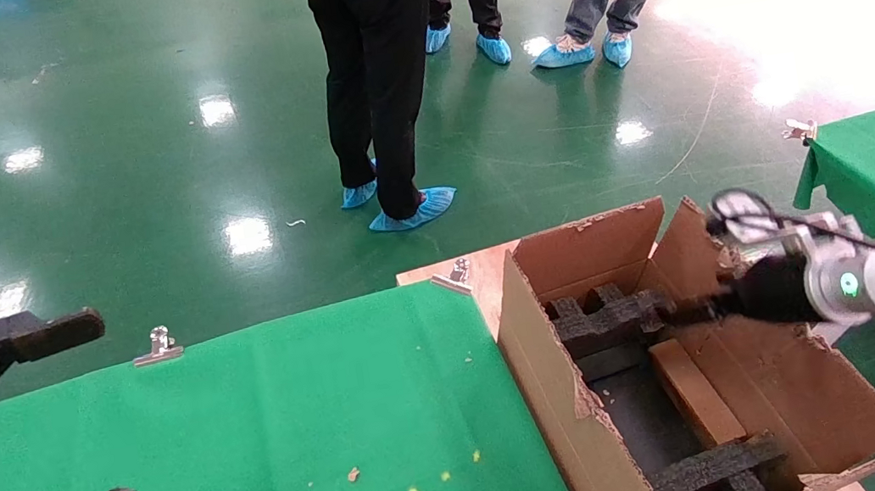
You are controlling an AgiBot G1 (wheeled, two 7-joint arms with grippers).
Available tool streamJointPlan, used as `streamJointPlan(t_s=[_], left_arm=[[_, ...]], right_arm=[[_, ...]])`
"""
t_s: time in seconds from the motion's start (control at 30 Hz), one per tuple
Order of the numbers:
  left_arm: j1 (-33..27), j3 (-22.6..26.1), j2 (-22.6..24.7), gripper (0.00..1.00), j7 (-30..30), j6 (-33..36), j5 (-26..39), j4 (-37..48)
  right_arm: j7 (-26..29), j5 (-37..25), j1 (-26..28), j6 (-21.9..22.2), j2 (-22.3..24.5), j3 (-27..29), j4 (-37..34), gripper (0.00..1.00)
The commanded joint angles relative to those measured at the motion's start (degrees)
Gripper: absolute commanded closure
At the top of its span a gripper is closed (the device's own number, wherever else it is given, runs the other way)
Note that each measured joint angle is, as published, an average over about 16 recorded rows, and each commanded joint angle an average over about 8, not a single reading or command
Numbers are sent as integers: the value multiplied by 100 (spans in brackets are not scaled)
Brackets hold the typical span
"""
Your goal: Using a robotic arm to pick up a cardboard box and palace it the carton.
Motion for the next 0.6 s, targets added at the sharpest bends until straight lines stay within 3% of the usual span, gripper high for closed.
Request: streamJointPlan(t_s=[0.03, 0.27, 0.6], left_arm=[[0, 0, 0, 0, 0, 0, 0, 0], [0, 0, 0, 0, 0, 0, 0, 0], [0, 0, -1, 0, 1, -1, -1, 1]], right_arm=[[-25, -117, 196, 40, 117, 54, 293, 0], [-701, 168, 557, -156, 163, 428, 961, 0], [-2841, 2111, 567, -1502, 162, 1375, 1013, 0]])
